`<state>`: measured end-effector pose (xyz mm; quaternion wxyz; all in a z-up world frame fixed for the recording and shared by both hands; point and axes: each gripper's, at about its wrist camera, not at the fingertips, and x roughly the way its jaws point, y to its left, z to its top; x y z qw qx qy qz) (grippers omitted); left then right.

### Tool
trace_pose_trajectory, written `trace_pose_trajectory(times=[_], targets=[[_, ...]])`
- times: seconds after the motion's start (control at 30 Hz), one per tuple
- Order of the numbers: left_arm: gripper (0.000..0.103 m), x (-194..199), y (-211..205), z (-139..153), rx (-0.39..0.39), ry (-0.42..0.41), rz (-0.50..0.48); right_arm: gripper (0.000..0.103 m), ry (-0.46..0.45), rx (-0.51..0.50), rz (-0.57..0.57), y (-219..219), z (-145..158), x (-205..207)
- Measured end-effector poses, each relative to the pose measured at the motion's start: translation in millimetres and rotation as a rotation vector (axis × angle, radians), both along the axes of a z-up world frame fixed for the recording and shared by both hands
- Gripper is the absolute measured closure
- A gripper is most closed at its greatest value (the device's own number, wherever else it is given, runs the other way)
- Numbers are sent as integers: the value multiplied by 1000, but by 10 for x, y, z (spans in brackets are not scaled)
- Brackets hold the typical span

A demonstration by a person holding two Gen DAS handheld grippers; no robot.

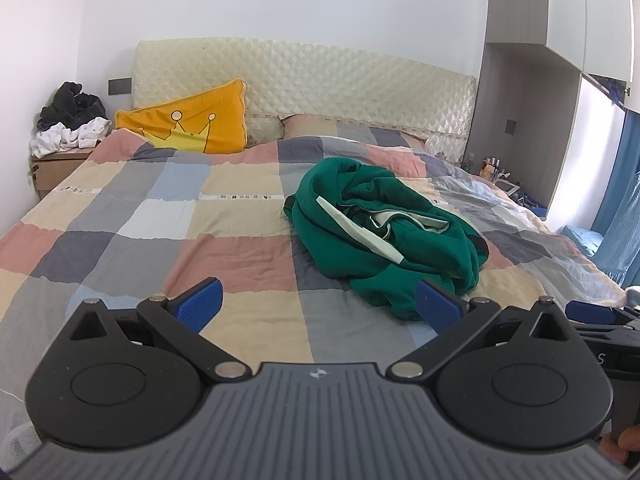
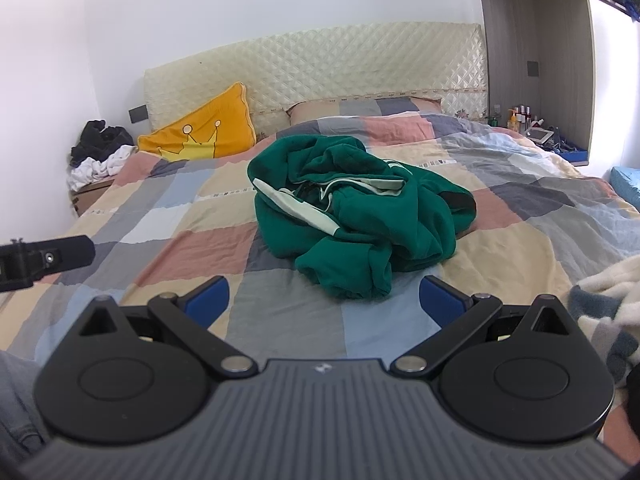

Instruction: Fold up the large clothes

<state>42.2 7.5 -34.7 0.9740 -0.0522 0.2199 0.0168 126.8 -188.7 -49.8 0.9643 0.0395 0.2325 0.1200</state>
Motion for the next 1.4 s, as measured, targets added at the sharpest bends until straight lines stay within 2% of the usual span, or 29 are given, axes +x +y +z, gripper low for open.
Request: trace_pose_trajectory(times=[0.33,0.67,0.87,0.93,1.0,1.2,1.3,1.4], targets=[[0,255,79,-64,-10,-11,-28,0,-1,4,1,69,-42,156],[0,836,68,-122,90,-45,-36,0,-3,-26,-13,87,-240,679],[0,1242,55,-288,79,-10,-77,0,23,25,0,69,-333,1026],[0,1392,57,-377,97,-20,-72,0,-2,15,10,106,-323,1123],[0,1590,90,-478,105,14,-60,0,-38,-13,5,157,-310,1219],[0,2027,256,-646,43,53,-44,0,-76,-6,42,188,-316,1533],[0,2243,253,-714,80,69,-22,0,-91,-37,47,234,-325,1692],[0,2424,199,-783,120,71,-31,0,-78,-20,76,250,-361,1894]])
